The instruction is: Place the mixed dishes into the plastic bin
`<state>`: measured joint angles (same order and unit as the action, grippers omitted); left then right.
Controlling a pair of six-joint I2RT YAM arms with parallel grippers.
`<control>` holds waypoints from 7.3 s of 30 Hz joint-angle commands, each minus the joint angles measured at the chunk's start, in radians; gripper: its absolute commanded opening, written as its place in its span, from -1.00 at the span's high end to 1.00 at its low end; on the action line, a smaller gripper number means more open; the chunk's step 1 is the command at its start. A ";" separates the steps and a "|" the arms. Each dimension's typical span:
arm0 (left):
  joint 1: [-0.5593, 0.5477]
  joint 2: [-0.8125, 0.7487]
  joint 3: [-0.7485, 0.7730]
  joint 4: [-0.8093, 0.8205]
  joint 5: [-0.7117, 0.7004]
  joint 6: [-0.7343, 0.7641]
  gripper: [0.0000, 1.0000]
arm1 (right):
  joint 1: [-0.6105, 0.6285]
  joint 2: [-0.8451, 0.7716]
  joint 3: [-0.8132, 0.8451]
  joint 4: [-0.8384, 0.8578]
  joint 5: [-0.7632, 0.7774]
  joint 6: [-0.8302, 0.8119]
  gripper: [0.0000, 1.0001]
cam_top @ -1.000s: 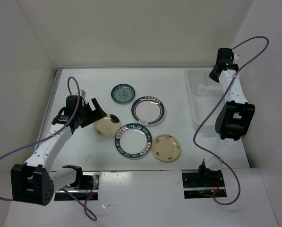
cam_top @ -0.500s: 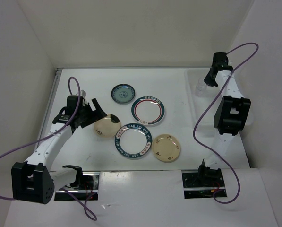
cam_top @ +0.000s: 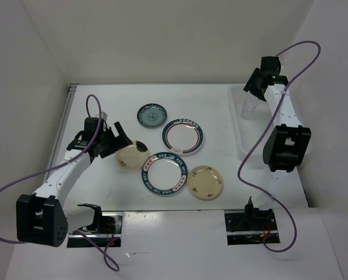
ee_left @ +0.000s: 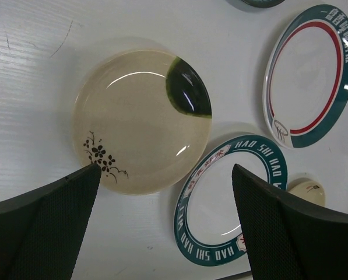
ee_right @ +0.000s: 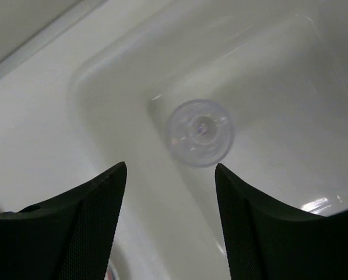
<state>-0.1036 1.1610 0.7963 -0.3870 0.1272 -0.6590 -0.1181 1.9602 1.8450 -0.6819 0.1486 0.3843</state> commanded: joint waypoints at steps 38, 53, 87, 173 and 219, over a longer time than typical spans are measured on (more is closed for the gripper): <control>-0.004 0.787 0.487 0.412 -0.331 -0.209 -0.18 | 0.511 0.537 0.560 0.110 -0.549 -0.061 -0.19; -0.004 0.973 0.658 0.310 -0.331 -0.182 0.66 | 0.529 0.670 0.592 0.090 -0.626 -0.041 -0.19; -0.013 1.039 0.678 0.283 -0.204 -0.182 0.91 | 0.557 0.941 0.979 0.018 -0.733 0.125 1.00; 0.033 0.295 0.328 -0.004 -0.112 0.144 -1.00 | -0.227 -0.196 -0.469 -0.053 0.106 0.110 0.88; -0.001 0.655 0.418 0.258 0.172 -0.034 0.80 | 0.462 -0.405 -0.615 0.153 -0.218 0.166 -0.23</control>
<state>-0.0784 1.7653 1.1564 -0.1963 0.2577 -0.6384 0.3004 1.5417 1.2224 -0.5980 -0.0845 0.5392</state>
